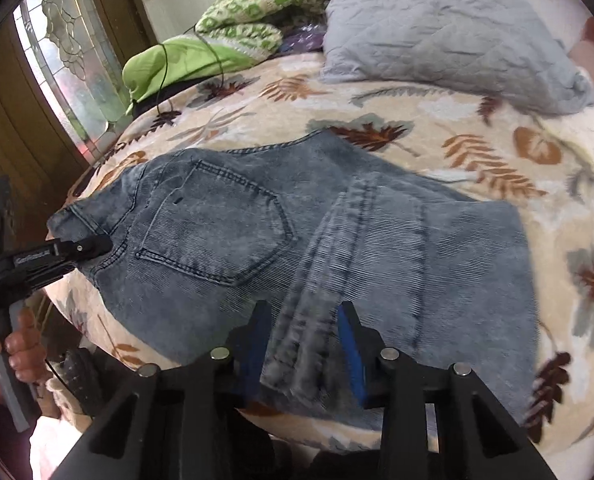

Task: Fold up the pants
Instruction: 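Lift the waistband with the left tool and fold it over the legs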

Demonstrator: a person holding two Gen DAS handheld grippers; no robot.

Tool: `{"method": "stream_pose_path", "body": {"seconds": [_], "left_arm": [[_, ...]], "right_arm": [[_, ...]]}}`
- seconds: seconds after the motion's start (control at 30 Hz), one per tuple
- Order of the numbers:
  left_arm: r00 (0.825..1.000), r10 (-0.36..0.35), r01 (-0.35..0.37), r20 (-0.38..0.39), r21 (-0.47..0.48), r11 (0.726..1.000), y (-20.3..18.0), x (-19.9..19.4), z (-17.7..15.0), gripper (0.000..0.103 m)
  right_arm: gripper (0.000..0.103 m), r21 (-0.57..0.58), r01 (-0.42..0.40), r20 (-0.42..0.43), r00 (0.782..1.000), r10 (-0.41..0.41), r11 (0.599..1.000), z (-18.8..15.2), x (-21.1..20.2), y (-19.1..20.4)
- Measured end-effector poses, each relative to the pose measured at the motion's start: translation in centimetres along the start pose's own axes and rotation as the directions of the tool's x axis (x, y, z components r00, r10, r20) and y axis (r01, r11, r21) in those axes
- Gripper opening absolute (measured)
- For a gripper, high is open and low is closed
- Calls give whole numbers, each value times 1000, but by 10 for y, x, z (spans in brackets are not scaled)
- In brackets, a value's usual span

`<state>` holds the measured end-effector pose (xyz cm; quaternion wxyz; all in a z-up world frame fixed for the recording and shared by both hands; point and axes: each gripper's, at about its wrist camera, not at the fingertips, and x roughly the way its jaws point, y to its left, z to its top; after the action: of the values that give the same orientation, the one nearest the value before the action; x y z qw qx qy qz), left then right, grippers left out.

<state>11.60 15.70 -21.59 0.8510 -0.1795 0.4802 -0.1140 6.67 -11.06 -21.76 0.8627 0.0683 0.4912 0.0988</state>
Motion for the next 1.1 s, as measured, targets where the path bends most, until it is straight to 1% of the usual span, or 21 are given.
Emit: {"method": "stream_pose_path", "body": {"seconds": [0.13, 0.2, 0.23, 0.3, 0.33, 0.37, 0.43, 0.5, 0.57, 0.7, 0.77, 0.87, 0.9, 0.97, 1.03, 1.1], "left_arm": [[1000, 15, -16, 16, 41, 999, -8, -8, 0, 19], [1000, 19, -20, 23, 56, 998, -13, -14, -1, 18], [999, 23, -25, 31, 70, 997, -18, -18, -1, 18], [998, 28, -34, 56, 113, 993, -31, -27, 0, 18], [997, 30, -39, 68, 137, 990, -39, -32, 0, 18], [996, 29, -41, 78, 158, 987, -47, -37, 0, 18], [995, 23, -44, 102, 208, 977, -65, -47, -1, 18], [993, 16, -47, 119, 265, 963, -87, -58, -4, 18], [992, 5, -47, 130, 322, 945, -109, -66, -9, 18], [991, -14, -44, 134, 423, 905, -157, -74, -21, 18], [991, -28, -38, 131, 478, 878, -185, -76, -30, 18], [992, -50, -22, 113, 557, 830, -230, -72, -45, 18], [993, -57, -14, 102, 589, 808, -248, -68, -53, 18], [995, -63, -1, 80, 628, 778, -274, -57, -66, 18], [996, -79, 34, 37, 666, 745, -303, -33, -82, 18], [996, -85, 50, 16, 684, 727, -321, -10, -95, 20]], "right_arm": [[35, 63, -88, -56, 994, 92, 994, 14, 34, 5], [35, 88, -99, -110, 988, 108, 991, 18, 58, 8], [36, 93, -91, -117, 988, 102, 991, 18, 64, 8], [35, 108, -103, -103, 988, 114, 989, 21, 62, 8], [35, 129, -129, -101, 985, 142, 983, 21, 58, 6], [35, 154, -174, -89, 978, 189, 973, 20, 54, 2], [35, 192, -232, -42, 969, 244, 954, 17, 44, -7], [35, 233, -270, 0, 961, 278, 934, 12, 33, -19], [35, 258, -290, 45, 956, 289, 922, 7, 18, -33], [35, 311, -299, 169, 951, 257, 902, -2, -23, -80], [35, 369, -273, 228, 953, 198, 889, -8, -48, -117], [35, 461, -261, 295, 947, 131, 848, -22, -77, -170], [35, 490, -256, 309, 945, 108, 834, -29, -85, -188], [35, 545, -241, 333, 941, 56, 803, -45, -101, -224], [35, 581, -230, 347, 938, 18, 780, -59, -114, -252], [35, 621, -217, 350, 937, -18, 753, -75, -123, -276]]}}
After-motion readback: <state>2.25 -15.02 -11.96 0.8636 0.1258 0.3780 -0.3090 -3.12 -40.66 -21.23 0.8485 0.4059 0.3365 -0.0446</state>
